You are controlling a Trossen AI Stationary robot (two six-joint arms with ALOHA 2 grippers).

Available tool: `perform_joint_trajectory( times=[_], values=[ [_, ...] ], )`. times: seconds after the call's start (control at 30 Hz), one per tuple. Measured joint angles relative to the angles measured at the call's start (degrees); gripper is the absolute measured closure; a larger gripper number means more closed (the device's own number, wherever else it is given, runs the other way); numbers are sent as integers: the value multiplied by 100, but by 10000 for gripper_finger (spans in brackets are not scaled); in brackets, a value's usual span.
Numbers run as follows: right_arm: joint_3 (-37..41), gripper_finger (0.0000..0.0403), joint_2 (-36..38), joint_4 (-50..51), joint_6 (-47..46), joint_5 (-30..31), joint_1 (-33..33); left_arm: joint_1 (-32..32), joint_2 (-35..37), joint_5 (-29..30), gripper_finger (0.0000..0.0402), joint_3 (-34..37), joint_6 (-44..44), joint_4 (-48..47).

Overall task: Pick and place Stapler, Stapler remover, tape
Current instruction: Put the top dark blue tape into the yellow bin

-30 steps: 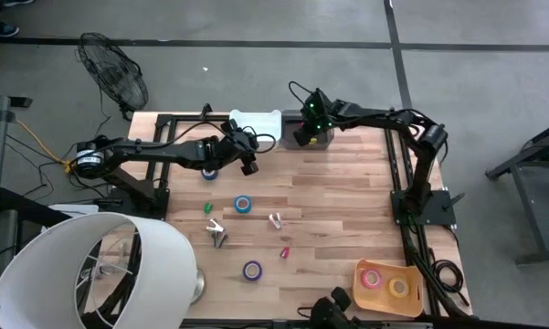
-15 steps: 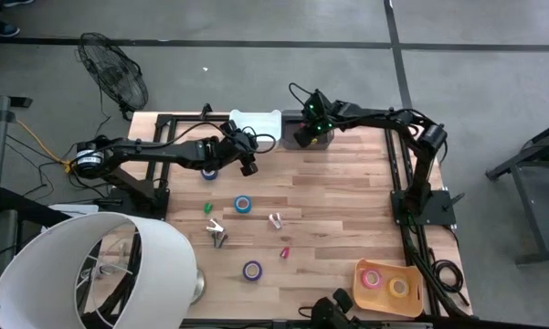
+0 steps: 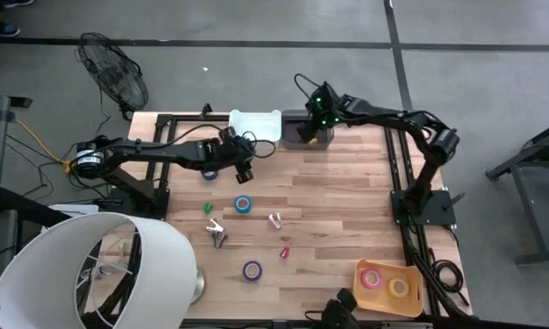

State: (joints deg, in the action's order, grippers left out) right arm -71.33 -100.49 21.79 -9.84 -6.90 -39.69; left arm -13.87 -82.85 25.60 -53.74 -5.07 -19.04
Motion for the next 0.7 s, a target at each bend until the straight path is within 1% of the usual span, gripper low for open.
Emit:
perform_joint_trajectory(
  times=[0.13,0.2,0.3,0.4,0.6,0.7],
  values=[
    [-2,191,404,175,96,-27,-30,-2,0,231,174,0,1148,-1105],
    [-2,191,577,274,106,-34,-34,-61,0,256,174,0,1670,-1607],
    [-2,190,853,464,192,-50,-40,-228,0,-37,174,0,2190,-2188],
    [-2,190,1117,662,320,-134,-43,-406,0,-372,174,0,2280,-2486],
    [-2,190,1578,1051,624,-388,-42,-818,0,-1295,174,21,1821,-2853],
    [-2,190,1746,1210,759,-394,-40,-941,-1,-1509,174,102,1704,-2982]
  ],
)
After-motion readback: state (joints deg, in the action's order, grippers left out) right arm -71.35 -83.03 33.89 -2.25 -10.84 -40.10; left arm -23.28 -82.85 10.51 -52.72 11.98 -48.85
